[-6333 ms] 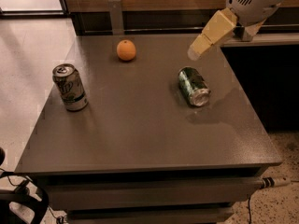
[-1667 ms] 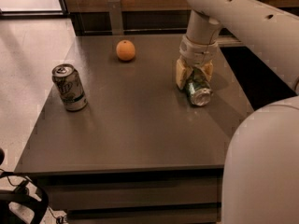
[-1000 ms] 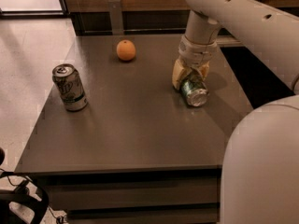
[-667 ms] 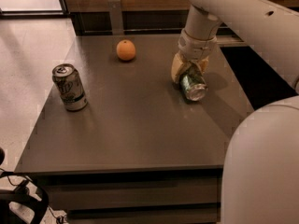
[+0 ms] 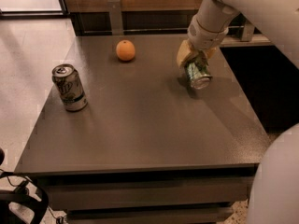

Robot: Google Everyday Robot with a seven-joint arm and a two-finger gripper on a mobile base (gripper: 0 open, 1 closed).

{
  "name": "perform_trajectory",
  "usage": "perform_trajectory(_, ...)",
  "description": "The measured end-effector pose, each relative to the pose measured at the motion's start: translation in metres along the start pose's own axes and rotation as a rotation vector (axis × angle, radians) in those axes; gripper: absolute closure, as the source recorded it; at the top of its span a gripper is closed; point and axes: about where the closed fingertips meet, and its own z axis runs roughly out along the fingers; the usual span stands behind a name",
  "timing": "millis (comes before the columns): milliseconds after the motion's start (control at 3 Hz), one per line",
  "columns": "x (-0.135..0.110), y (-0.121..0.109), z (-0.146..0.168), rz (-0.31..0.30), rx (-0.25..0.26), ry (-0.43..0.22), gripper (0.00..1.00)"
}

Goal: Place green can upright

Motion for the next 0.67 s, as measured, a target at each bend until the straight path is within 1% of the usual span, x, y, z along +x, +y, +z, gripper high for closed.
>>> perform_trajectory(333, -0.005, -0.008, 0.002, 0.002, -0.080, -0.136, 1.00)
perform_trajectory(667, -0.022, -0.017, 0.004, 0.005, -0.184, -0.295, 1.00)
